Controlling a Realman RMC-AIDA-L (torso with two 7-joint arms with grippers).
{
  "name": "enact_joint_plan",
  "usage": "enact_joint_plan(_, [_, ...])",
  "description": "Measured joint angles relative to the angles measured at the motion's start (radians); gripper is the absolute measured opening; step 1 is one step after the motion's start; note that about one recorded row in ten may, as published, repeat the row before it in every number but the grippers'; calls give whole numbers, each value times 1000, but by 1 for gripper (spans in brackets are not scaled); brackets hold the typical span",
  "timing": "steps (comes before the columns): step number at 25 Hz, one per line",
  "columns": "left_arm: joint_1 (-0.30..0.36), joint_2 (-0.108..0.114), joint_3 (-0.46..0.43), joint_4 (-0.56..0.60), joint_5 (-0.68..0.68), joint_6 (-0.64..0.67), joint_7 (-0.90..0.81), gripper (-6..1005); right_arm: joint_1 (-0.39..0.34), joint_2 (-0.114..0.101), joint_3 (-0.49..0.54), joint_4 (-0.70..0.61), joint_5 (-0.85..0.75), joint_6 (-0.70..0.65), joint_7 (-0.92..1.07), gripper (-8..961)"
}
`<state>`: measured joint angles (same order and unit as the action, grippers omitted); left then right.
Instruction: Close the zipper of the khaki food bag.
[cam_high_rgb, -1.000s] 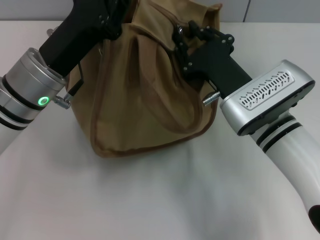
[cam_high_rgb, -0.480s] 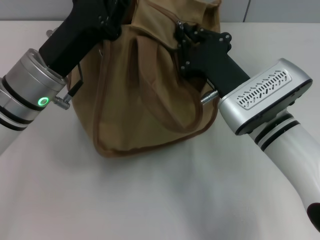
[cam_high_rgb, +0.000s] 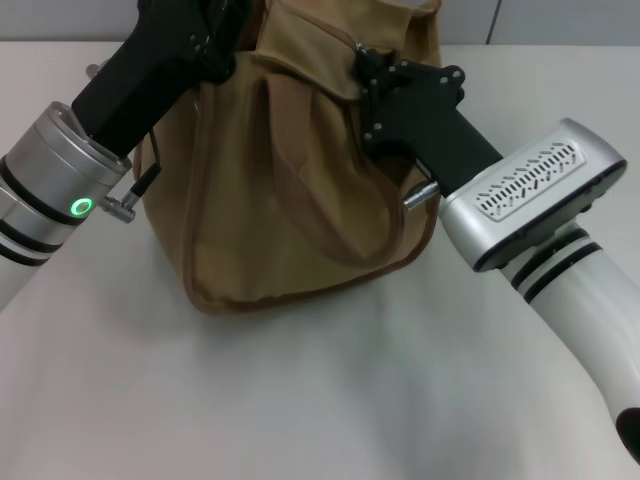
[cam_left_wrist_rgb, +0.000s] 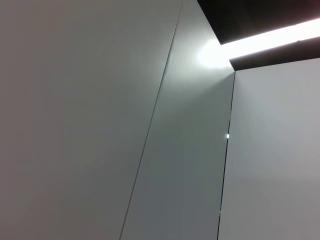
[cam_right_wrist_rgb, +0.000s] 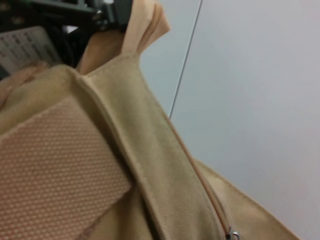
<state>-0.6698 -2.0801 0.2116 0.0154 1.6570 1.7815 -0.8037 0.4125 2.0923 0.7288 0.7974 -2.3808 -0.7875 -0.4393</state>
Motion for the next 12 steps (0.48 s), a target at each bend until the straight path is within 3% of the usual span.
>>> enact_joint_plan(12, [24,2,-11,5,-2,9,0,29,-25,0,10,-11,31,-45,1,4])
